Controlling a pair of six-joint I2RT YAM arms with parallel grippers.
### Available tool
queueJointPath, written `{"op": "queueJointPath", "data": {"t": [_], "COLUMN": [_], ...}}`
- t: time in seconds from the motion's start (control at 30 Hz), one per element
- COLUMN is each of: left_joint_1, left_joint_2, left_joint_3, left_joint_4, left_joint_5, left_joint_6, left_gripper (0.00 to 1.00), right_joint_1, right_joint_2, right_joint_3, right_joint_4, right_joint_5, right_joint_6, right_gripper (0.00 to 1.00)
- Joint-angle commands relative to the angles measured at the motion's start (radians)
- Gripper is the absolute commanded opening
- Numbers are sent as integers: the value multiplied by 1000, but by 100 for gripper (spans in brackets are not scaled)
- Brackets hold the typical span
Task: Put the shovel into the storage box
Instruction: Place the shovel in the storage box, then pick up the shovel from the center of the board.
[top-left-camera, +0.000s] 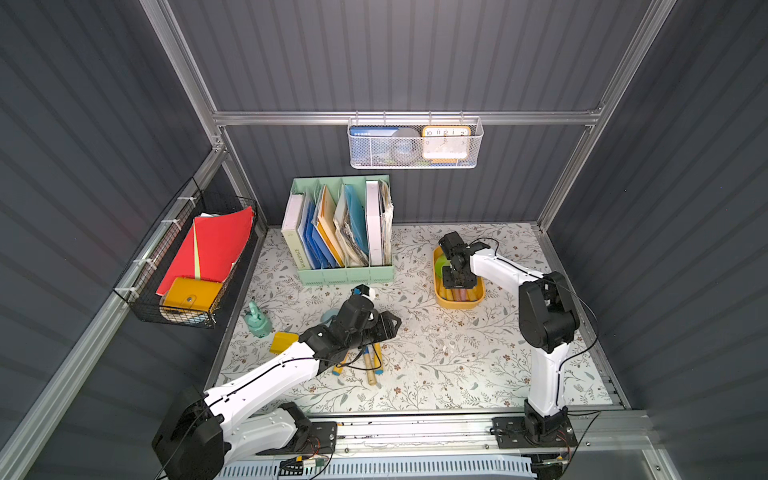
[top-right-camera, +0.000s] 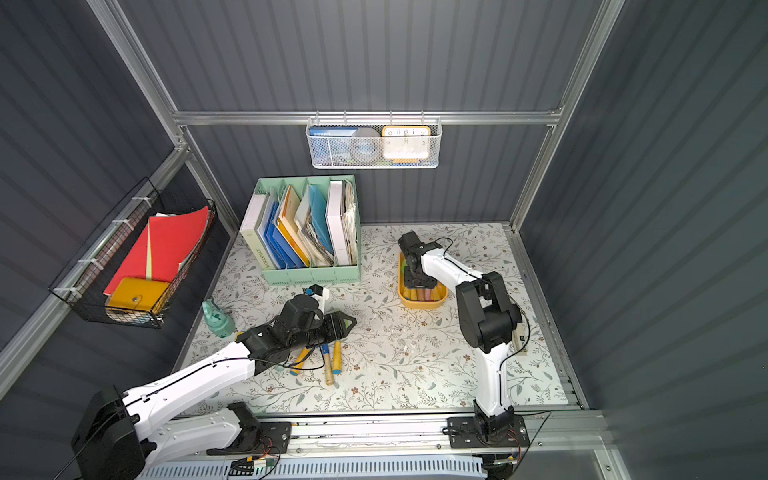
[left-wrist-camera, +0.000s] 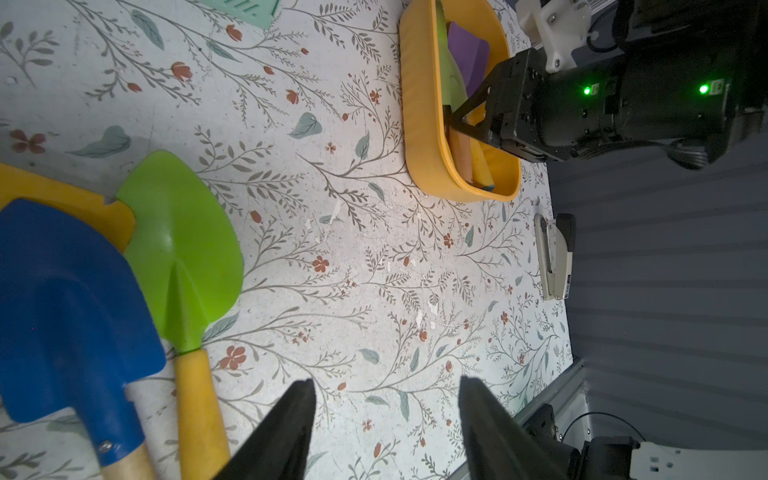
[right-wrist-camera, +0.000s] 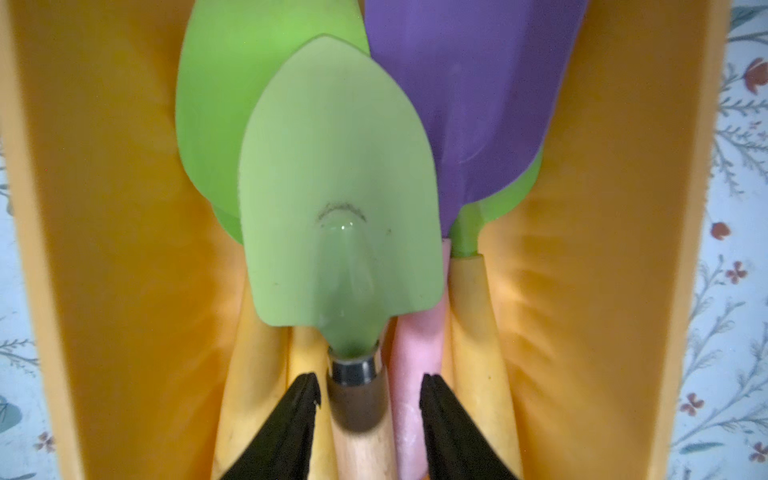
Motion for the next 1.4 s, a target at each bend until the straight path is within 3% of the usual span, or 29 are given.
{"op": "queueJointPath", "data": {"t": [0.0,0.77,1.37], "left_joint_1": [10,26,25], "left_joint_2": [-16,42,73], "left_joint_3": [-11,62,12], "left_joint_4": [-38,-277,-382], "left_joint_5": [-33,-171,-232], "left_joint_6": [-19,-93,-181], "left_gripper": [60,59,50], "right_joint_1": [5,20,89], "right_joint_2": [-50,-407,-671], "right_joint_3": [13,-229,-476], "right_joint_4": [-35,49,131], "right_joint_5": [12,-144,-267], "right_joint_6": [6,69,155], "right_gripper": [46,47,47]}}
